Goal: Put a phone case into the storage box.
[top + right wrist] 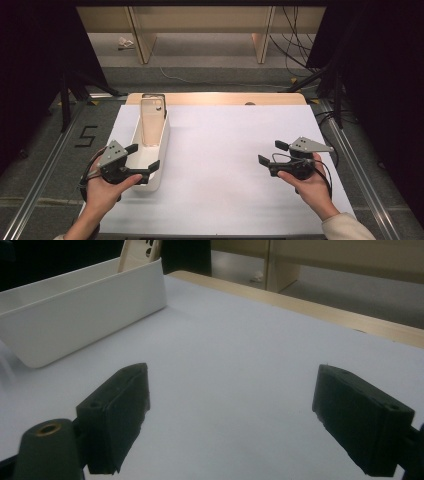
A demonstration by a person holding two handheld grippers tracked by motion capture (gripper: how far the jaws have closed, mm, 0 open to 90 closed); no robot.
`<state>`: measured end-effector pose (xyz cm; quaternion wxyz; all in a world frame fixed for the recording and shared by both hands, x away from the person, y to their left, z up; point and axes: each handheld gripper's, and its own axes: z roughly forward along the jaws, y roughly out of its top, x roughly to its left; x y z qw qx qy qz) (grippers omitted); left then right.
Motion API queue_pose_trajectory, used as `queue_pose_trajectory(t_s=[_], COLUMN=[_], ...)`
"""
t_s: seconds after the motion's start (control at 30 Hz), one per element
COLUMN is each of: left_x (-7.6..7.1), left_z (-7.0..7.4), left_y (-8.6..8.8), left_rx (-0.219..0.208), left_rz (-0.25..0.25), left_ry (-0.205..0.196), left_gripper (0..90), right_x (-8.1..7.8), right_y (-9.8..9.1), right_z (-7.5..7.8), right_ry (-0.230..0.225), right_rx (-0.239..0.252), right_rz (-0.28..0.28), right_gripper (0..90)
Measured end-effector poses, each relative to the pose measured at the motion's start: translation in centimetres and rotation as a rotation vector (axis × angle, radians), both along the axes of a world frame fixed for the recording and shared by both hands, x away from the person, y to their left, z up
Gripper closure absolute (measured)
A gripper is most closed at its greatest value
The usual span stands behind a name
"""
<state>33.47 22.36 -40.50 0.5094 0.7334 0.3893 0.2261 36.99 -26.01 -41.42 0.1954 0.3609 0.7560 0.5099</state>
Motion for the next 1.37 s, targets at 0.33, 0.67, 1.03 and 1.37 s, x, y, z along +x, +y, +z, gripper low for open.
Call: queue_pose_trajectory(t_s=[0.33, 0.67, 1.03, 1.37], left_x=[-0.9, -1.4, -1.5, -1.5], left_z=[-1.0, -1.7, -2.2, -2.3], left_y=[0.1, 0.2, -0.1, -0.3], left_rx=[0.021, 0.04, 0.071, 0.075], left_rz=[-0.016, -0.017, -0.021, -0.026], left_ry=[-0.009, -0.011, -0.017, -0.017], left_gripper=[4.5, 2.3, 1.9, 1.8], right_x=[0.0, 0.0, 0.0, 0.0], right_y=[0.0, 0.0, 0.1, 0.0], right_z=[0.0, -0.1, -0.1, -0.2], right_ry=[0.002, 0.001, 0.001, 0.001], right_rx=[0.0, 0.003, 0.002, 0.006], right_rz=[0.004, 0.006, 0.005, 0.0], right_gripper=[16.3, 16.2, 16.2, 16.2])
